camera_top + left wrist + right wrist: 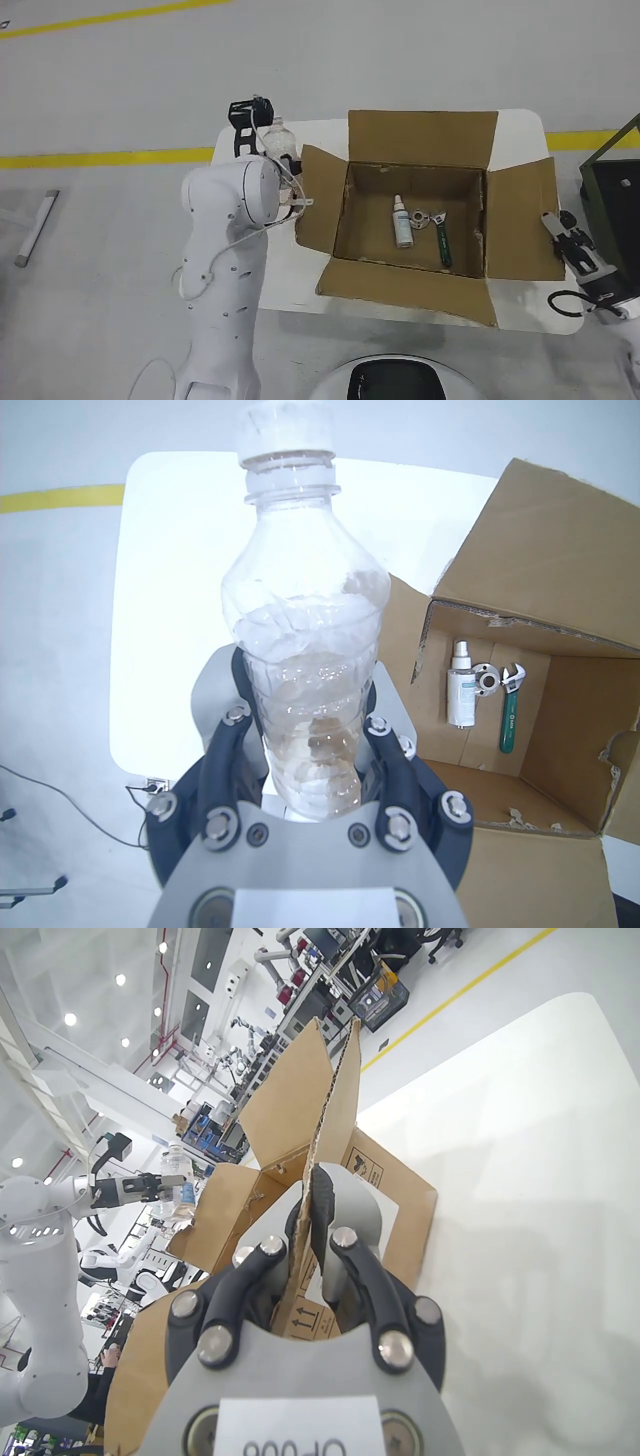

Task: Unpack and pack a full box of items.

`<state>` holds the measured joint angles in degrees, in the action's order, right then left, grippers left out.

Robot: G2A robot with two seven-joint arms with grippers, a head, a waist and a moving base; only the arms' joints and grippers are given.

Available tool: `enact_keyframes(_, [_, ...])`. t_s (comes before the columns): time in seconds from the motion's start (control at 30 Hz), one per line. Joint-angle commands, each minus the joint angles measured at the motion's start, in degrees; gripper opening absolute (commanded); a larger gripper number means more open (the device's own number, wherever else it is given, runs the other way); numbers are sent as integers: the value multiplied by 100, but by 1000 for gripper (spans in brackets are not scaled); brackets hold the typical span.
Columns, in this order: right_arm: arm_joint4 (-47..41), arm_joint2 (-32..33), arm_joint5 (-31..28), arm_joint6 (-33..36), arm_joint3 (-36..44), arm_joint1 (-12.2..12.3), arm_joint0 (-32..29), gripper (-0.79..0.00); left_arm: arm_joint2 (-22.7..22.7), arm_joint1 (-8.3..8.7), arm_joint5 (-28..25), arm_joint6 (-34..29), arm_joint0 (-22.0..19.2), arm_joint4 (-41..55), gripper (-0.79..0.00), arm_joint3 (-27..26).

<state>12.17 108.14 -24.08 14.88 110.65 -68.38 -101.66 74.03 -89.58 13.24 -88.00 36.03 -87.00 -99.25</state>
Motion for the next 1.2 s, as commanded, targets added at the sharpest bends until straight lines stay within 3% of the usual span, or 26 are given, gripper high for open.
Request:
enact_keyframes(0.0, [8,-7,3,-2,12,-1,0,-539,20,10,-45,0,39,-36,-785,-152])
enact_keyframes(0.1, [27,-14,10,-40,7,-4,6,-582,75,28,-127,0,87,-64,-785,-289])
enact_keyframes(0.2, [52,-23,14,-76,2,-6,16,-785,155,59,-262,0,137,-266,-785,-274])
enact_keyframes(0.47, [87,83,-41,-58,-40,3,25,-785,380,106,-404,0,467,-887,-785,-148])
enact_keyframes(0.67, [15,165,-52,15,-34,14,61,-785,538,136,-678,0,554,-1375,-785,380])
enact_keyframes(1.17, [16,261,-203,324,-201,62,276,-785,107,36,-1100,0,1167,-1582,-785,1552])
